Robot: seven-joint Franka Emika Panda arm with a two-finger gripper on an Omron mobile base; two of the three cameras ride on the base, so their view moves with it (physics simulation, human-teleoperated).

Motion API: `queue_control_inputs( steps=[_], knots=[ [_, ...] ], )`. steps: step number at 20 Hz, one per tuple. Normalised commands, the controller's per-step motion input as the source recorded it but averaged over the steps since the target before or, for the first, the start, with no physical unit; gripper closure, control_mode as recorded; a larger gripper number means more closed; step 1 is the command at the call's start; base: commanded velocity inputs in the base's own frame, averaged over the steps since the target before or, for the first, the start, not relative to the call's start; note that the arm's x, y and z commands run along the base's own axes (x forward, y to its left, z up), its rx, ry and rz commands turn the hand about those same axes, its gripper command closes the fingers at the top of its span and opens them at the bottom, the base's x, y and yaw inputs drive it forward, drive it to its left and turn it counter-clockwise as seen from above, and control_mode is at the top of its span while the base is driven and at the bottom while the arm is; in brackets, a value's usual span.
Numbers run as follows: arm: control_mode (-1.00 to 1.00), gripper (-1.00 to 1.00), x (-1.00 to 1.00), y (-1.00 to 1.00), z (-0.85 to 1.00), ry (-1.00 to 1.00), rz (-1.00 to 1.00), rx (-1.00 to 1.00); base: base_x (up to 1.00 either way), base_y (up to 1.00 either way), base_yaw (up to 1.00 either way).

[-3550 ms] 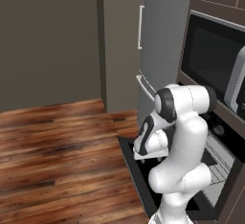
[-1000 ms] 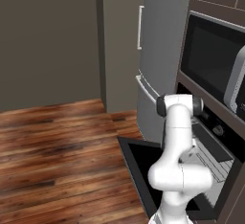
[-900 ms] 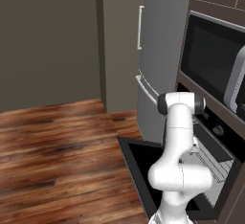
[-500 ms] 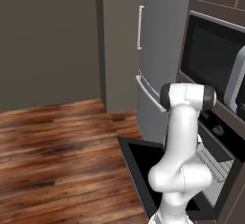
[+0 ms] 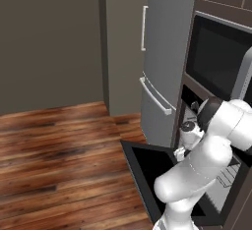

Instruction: Take the baked cake out of the oven and place it on the plate for cooling. Then close the oven door.

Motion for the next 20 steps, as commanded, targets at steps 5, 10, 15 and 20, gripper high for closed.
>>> queue_control_inputs(
  steps=[5,10,15,20],
  knots=[
    [-1.0,-1.0,-0.1,1.0,0.74,0.02,0.02,-0.19,0.0,0.0,0.0],
    [-1.0,-1.0,-0.02,1.0,0.83,0.01,0.0,-0.11,0.0,0.0,0.0],
    [-1.0,-1.0,0.03,1.0,1.0,0.05,0.0,-0.03,0.0,0.0,0.0],
    [-1.0,-1.0,0.26,1.0,1.0,0.15,0.0,0.0,0.0,0.0,0.0]
  ],
)
